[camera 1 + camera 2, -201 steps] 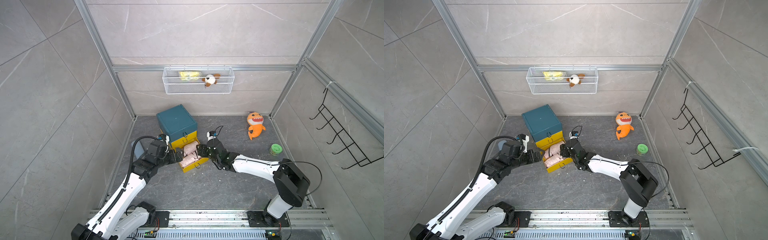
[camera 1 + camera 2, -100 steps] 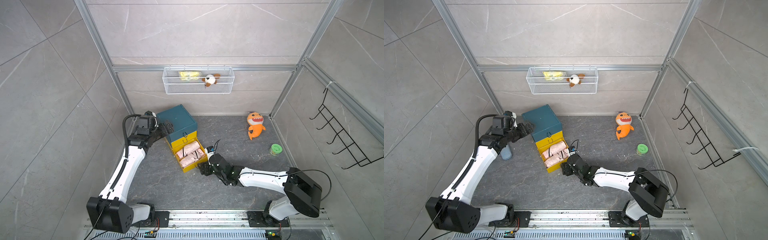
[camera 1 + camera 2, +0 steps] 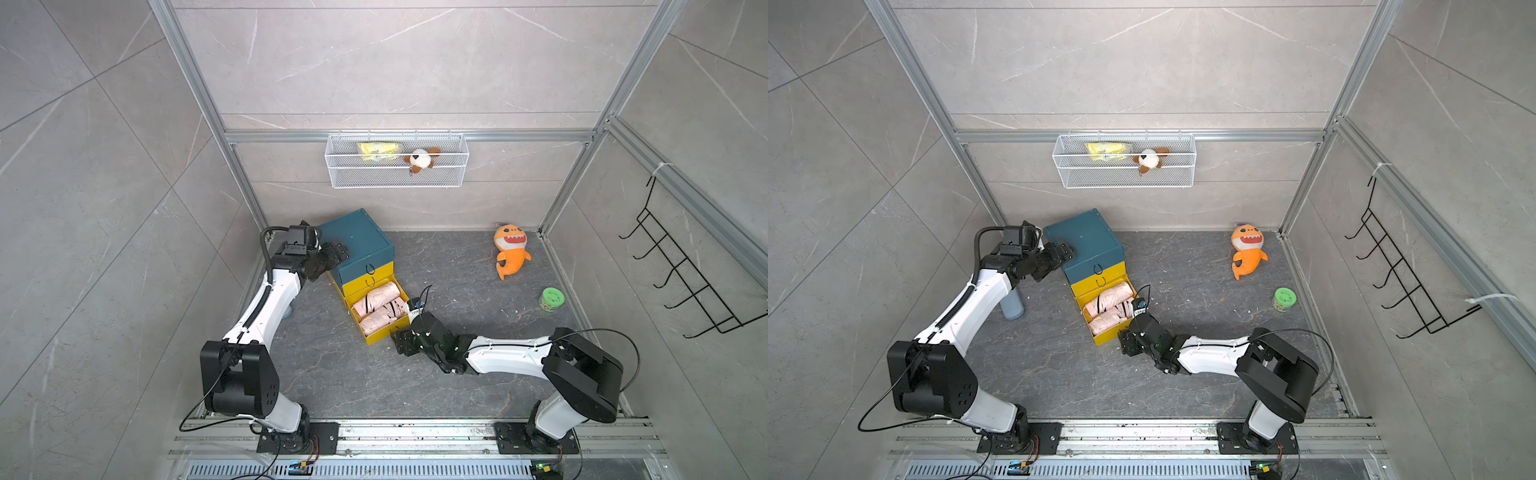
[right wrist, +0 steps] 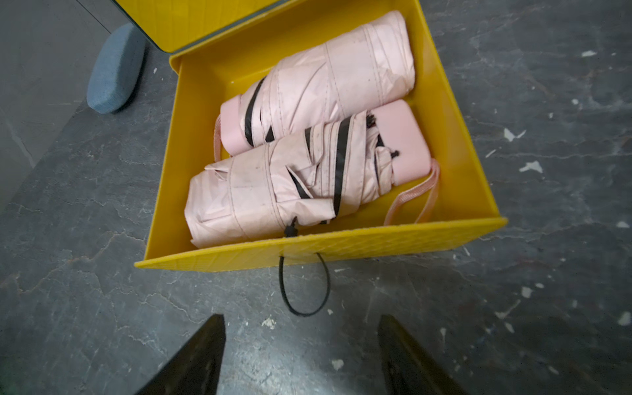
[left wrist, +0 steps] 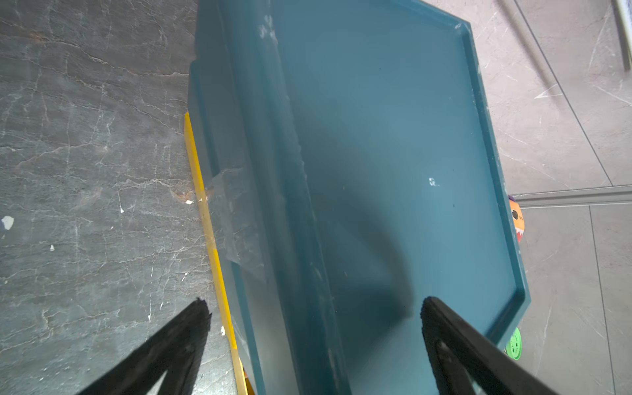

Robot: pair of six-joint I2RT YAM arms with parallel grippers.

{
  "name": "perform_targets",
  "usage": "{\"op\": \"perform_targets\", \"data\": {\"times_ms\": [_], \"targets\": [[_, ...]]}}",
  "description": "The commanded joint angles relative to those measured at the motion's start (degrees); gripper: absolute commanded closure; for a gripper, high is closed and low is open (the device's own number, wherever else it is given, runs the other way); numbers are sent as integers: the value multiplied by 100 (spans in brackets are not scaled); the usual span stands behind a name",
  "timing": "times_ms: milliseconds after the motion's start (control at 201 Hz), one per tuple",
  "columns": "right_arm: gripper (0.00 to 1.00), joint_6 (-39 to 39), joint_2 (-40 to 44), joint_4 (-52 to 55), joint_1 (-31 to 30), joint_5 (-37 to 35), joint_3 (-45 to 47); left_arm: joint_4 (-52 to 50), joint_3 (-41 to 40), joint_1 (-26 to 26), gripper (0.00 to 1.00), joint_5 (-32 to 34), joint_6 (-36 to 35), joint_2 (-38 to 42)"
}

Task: Place the umbrella in the drawer by color
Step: Close the drawer in the storage box.

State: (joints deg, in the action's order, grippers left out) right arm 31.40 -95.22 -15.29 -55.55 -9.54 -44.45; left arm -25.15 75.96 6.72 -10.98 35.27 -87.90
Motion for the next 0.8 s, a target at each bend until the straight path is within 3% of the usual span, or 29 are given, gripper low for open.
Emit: {"op": "perform_targets", "data": {"times_ms": [0, 358, 791], "targets": [[28, 71, -225, -184, -34, 38, -97, 304, 114, -44, 3, -127, 69, -90], [32, 54, -828, -255, -35, 33, -496, 586, -319, -48, 18, -222, 85, -190], [41, -108, -1115, -54, 27, -341, -931, 936, -859, -48, 22, -369, 137, -368]]}}
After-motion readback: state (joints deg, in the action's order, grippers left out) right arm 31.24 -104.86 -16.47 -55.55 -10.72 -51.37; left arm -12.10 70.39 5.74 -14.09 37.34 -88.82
